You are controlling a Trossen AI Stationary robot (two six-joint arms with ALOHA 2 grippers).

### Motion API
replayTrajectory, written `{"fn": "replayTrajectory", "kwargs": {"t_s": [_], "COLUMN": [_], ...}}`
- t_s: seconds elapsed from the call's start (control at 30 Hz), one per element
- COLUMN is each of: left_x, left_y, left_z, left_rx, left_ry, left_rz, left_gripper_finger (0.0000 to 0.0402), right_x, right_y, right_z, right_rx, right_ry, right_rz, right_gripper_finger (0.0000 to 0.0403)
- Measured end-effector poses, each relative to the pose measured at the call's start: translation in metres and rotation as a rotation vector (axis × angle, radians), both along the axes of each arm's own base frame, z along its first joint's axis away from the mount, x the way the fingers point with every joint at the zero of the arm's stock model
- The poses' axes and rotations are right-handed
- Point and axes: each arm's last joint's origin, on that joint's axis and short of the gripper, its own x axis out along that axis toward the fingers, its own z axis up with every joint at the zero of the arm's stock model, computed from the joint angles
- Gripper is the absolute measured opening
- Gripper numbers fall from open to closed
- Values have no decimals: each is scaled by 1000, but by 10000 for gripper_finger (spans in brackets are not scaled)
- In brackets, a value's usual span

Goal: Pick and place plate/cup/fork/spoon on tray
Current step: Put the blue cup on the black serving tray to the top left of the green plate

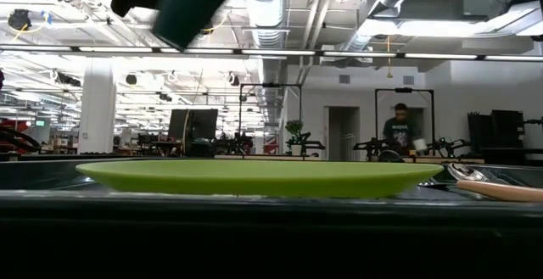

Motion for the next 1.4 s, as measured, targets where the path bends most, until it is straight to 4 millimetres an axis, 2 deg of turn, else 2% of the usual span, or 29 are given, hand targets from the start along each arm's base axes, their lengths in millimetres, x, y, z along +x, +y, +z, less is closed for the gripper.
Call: {"fn": "replayTrajectory", "kwargs": {"t_s": [0.07, 0.17, 0.27, 0.4, 0.53, 0.63, 0.7, 0.77, 0.9, 1.2, 1.4], "left_x": [-1, -5, -11, -20, -29, -33, -36, -35, -35, -33, -33], "left_y": [0, 0, 1, 2, 3, 3, 3, 3, 3, 3, 3], "left_z": [0, 4, 6, 11, 14, 15, 16, 15, 14, 12, 11], "left_rx": [9, 28, 51, 67, 78, 80, 76, 68, 57, 48, 47], "left_ry": [5, -9, -17, -48, -64, -67, -83, -80, -69, -55, -52], "left_rz": [-9, -10, -3, 34, 52, 58, 61, 61, 59, 65, 68], "left_gripper_finger": [184, 184, 184, 184, 184, 184, 184, 184, 184, 184, 184], "right_x": [10, 25, 36, 53, 55, 49, 50, 46, 49, 46, 43], "right_y": [2, 1, -1, -2, -5, -8, -9, -10, -12, -10, 1], "right_z": [-3, -19, -37, -41, -51, -63, -66, -75, -91, -92, -92], "right_rx": [-2, 14, -7, -14, -28, -40, -37, -41, -36, 29, 96], "right_ry": [-56, -68, -7, -10, 89, 209, 218, 302, 359, 398, 422], "right_rz": [11, 29, 32, 38, 35, 23, 22, 12, -1, 16, 66], "right_gripper_finger": [2, 2, 2, 1, 1, 1, 1, 1, 1, 1, 1]}}
